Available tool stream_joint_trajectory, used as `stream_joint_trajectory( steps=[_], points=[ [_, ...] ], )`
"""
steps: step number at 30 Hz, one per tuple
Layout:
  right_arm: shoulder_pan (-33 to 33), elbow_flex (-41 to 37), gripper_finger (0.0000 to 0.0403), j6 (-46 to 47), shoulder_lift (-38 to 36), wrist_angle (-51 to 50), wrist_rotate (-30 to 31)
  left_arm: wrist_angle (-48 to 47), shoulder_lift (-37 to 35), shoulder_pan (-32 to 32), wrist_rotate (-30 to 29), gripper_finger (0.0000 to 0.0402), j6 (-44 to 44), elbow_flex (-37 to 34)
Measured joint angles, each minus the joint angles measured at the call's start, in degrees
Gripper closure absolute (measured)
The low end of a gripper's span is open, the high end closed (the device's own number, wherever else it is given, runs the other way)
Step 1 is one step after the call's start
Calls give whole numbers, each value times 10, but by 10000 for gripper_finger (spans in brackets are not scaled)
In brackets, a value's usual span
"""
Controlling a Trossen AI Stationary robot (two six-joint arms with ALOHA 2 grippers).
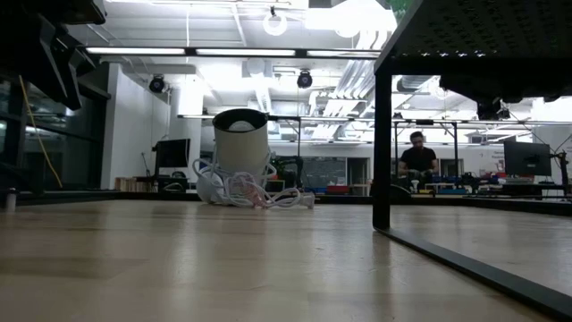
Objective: Pick & Place Office Desk Supplies
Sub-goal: Return to Home Position
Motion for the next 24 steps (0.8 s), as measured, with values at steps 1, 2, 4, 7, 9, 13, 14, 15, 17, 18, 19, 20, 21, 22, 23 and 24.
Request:
stream_joint_trajectory(
  steps=[1,2,4,7,9,13,14,15,17,18,19,20,21,22,23,24],
  points=[
    [-2,0,379,-1,0,0,0,0,0,0,0,277,0,0],
    [-4,0,379,-1,0,0,-1,0,0,0,0,277,0,0],
    [-9,0,379,-1,0,0,-1,0,0,0,0,277,0,0],
    [-14,0,379,-1,3,-1,-1,0,0,0,0,277,0,0],
    [-15,0,379,-5,7,-1,-1,0,0,0,0,277,0,0],
    [-15,0,379,-6,21,-1,-1,0,0,0,0,277,0,0],
    [-15,0,379,-5,24,-1,-1,0,0,0,0,277,0,0],
    [-15,0,379,-5,26,-1,-1,0,0,0,0,277,0,0],
    [-15,0,379,-5,30,-1,-1,0,0,0,0,277,0,0],
    [-15,0,379,-5,30,-1,-1,0,0,0,0,277,0,0],
    [-15,0,379,-5,30,-1,-1,0,0,0,0,277,0,0],
    [-15,-1,379,-5,30,-1,-1,0,0,0,0,277,0,0],
    [-15,-1,379,-5,30,-1,-1,0,0,0,0,277,0,0],
    [-15,-1,379,-5,30,-1,-1,0,0,0,0,277,0,0],
    [-15,-1,379,-5,30,-1,-1,0,0,0,0,277,0,0],
    [-15,-1,379,-5,30,-1,-1,0,0,0,0,277,0,0]
  ],
)
